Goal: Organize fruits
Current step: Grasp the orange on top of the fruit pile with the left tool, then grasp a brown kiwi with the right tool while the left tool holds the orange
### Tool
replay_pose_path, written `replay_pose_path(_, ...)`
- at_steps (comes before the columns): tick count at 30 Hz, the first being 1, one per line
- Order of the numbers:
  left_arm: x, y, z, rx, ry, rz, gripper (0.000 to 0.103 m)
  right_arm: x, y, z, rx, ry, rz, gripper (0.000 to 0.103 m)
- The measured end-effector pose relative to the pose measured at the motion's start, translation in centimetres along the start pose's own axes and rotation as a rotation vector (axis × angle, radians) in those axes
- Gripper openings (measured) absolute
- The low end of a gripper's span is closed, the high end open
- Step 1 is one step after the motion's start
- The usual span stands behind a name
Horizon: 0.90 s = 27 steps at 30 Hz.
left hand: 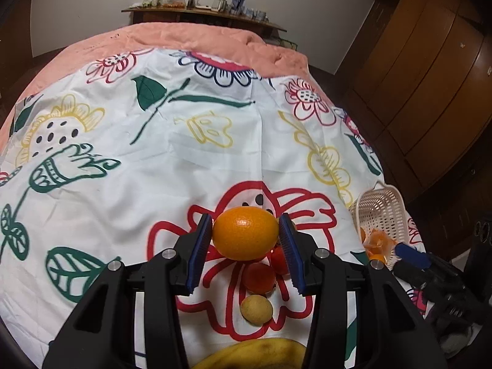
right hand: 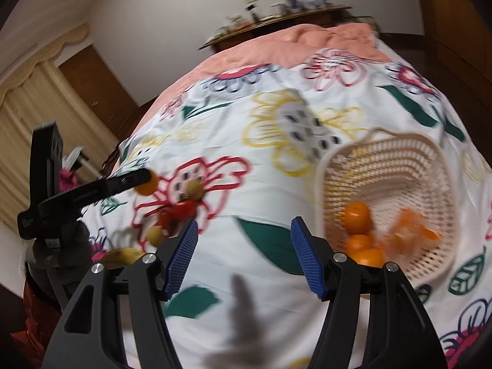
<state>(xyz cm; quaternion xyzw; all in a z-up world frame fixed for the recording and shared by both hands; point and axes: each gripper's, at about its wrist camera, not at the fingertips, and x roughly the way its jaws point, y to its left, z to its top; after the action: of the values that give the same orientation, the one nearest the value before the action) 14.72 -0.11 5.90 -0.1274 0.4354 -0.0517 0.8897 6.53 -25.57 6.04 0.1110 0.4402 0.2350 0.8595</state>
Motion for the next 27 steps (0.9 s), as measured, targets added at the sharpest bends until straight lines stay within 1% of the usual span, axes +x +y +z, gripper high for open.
replay_pose_path(6, -1.3, 0.4, -0.4, 0.004, -0.032, 0.006, 0.046, 2.8, 4.7, 0.5, -0.097, 0.063, 0.046, 0.063)
replay_pose_path(10, -1.8, 1.1, -0.8, -0.003, -0.042, -0.003, 0.046, 4.5, 7.0, 0.8, -0.161, 0.096, 0.028, 0.063)
replay_pose_path(14, -2.3, 1.9, -1.2, -0.012, -0.056, -0.013, 0.046, 5.8, 7.6, 1.4, -0.165, 0.115, -0.001, 0.06)
replay_pose_path(15, -2.4, 2.0, -1.2, -0.013, -0.06, -0.014, 0.046, 6.1, 7.6, 1.7, -0.156, 0.122, -0.005, 0.057)
replay_pose_path(17, -2.5, 2.3, -1.4, -0.016, -0.066, -0.017, 0.046, 6.9, 7.5, 2.3, -0.131, 0.137, -0.004, 0.055)
replay_pose_path(22, -3.0, 2.7, -1.7, -0.016, -0.08, -0.022, 0.046, 9.2, 8.0, 3.7, -0.106, 0.165, -0.017, 0.052)
replay_pose_path(24, -3.3, 2.9, -1.8, -0.016, -0.089, -0.022, 0.046, 10.0, 8.4, 3.9, -0.115, 0.173, -0.033, 0.052)
replay_pose_path(27, -3.6, 3.4, -2.0, -0.023, -0.097, -0.024, 0.046, 11.4, 8.9, 4.1, -0.136, 0.185, -0.083, 0.052)
